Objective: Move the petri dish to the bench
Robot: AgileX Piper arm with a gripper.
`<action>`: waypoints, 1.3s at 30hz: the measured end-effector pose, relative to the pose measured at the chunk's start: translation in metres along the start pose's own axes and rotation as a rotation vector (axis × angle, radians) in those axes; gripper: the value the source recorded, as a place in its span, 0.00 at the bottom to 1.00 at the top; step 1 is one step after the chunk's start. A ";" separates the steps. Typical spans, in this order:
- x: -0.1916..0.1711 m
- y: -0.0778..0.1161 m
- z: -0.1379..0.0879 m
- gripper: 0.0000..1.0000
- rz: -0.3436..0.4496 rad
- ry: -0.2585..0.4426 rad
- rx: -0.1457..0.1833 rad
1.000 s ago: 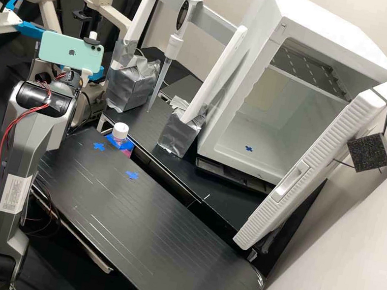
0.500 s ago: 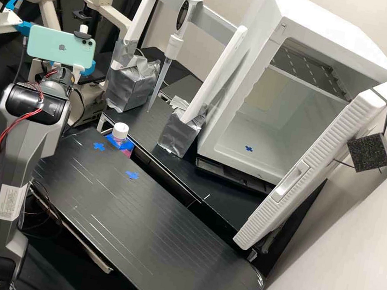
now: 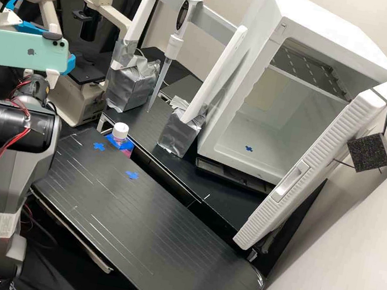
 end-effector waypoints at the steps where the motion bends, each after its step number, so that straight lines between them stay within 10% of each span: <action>1: -0.007 0.000 0.000 0.00 0.011 0.000 0.003; 14: -0.080 -0.007 0.045 0.00 0.057 -0.088 -0.035; 20: -0.106 0.006 0.076 0.00 0.131 -0.179 0.050; 36: -0.147 0.026 0.116 0.00 0.256 -0.249 0.102; 39: -0.159 0.025 0.130 0.00 0.287 -0.307 0.159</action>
